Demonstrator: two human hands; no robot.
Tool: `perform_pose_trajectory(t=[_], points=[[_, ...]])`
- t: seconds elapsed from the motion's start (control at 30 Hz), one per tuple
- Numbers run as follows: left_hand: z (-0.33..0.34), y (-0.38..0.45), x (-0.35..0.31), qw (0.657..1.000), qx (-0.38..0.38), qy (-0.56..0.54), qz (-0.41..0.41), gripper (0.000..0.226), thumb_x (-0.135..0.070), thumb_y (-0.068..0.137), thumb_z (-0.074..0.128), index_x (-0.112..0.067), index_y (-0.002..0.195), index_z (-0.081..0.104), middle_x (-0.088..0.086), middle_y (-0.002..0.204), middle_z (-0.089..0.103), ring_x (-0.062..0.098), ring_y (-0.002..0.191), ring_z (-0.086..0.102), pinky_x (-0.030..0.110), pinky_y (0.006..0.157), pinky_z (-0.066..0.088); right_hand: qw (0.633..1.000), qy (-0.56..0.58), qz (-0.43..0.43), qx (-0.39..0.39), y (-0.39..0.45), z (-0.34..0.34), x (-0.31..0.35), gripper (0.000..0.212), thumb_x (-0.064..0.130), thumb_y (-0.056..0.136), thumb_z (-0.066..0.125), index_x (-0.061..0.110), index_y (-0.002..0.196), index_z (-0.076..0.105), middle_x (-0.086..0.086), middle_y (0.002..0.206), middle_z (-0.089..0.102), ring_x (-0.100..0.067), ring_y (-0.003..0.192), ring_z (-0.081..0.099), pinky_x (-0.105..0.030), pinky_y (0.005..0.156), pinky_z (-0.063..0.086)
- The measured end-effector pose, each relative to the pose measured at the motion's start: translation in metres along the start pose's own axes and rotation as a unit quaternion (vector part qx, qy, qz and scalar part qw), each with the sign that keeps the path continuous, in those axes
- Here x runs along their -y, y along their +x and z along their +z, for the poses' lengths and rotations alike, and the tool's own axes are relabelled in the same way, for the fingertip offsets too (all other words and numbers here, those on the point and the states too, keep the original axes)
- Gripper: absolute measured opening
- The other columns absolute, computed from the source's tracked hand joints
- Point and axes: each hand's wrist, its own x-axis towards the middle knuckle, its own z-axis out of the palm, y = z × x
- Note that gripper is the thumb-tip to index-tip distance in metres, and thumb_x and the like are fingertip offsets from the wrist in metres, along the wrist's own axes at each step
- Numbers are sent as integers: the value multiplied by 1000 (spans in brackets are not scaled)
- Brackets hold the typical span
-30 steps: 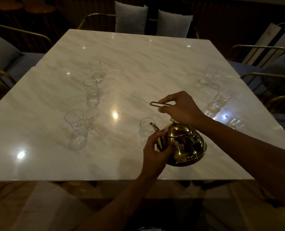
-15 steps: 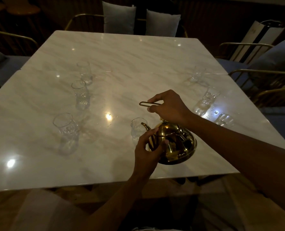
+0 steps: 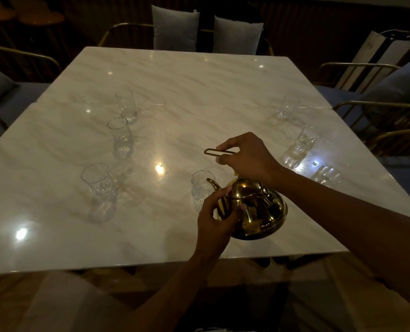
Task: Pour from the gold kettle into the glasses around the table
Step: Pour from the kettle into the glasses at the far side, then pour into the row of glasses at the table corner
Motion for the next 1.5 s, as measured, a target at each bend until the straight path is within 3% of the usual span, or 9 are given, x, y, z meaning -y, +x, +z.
perform_pose_trajectory(t=[0.1,0.33,0.47,0.6,0.8,1.03,1.2,1.3,1.5], points=[[-1,-2,3,1000,5,-1,2,44,-29,82,76,-30,125,62,-16,127,63,-1,121,53,34,105,45,1000,-6,-2,-1,-2,2,-2,30,22,79,76,16,109,73,-4,123,65,-1,54,57,-13,52,44],[-1,-5,5,1000,3,-1,9,44,-25,83,76,-27,125,62,-15,126,63,-1,121,53,20,99,43,1000,1,-1,-4,-5,5,-6,30,23,78,77,17,108,74,-4,123,64,-10,81,55,-24,74,46],[-2,-7,9,1000,3,5,9,45,-31,82,77,-30,124,62,-15,127,62,-2,122,52,21,100,43,1000,10,4,-8,-8,7,-9,30,23,77,77,20,107,74,-3,123,64,-13,85,54,-29,79,48],[-3,-9,10,1000,-2,16,17,44,-29,82,77,-30,124,62,-14,128,61,-4,121,51,5,92,41,1000,15,7,-9,-12,9,-10,29,25,77,78,22,106,74,-5,121,65,-17,87,57,-32,85,50],[-6,-14,14,999,5,24,25,46,-26,81,77,-27,124,61,-16,127,58,-6,118,52,10,92,46,999,24,12,-32,-22,13,-16,29,28,78,78,25,106,74,1,127,63,-23,104,65,-40,93,53],[-11,-14,19,993,7,82,88,47,-32,78,78,-36,120,57,-14,130,57,-3,123,50,13,100,44,995,59,-7,-76,-43,15,-25,28,27,81,75,26,108,73,5,124,66,-16,104,65,-38,96,51],[-16,-15,13,985,8,121,122,48,-45,76,72,-40,121,56,-4,136,55,4,130,47,20,106,43,989,93,-40,-110,-57,12,-23,29,23,83,74,23,112,73,7,118,69,-8,101,65,-16,78,48],[-22,-15,4,979,1,145,142,51,-46,76,72,-34,123,58,-5,139,52,-1,131,43,16,104,42,983,126,-48,-128,-62,10,-15,28,23,82,75,24,110,73,10,113,71,-10,77,69,-17,71,50],[-41,-16,-16,976,-14,156,154,54,-47,76,70,-33,127,56,-5,143,47,-3,131,40,5,98,39,973,166,-92,-131,-62,13,10,29,20,81,76,21,110,73,13,110,70,13,85,63,-4,72,48]])
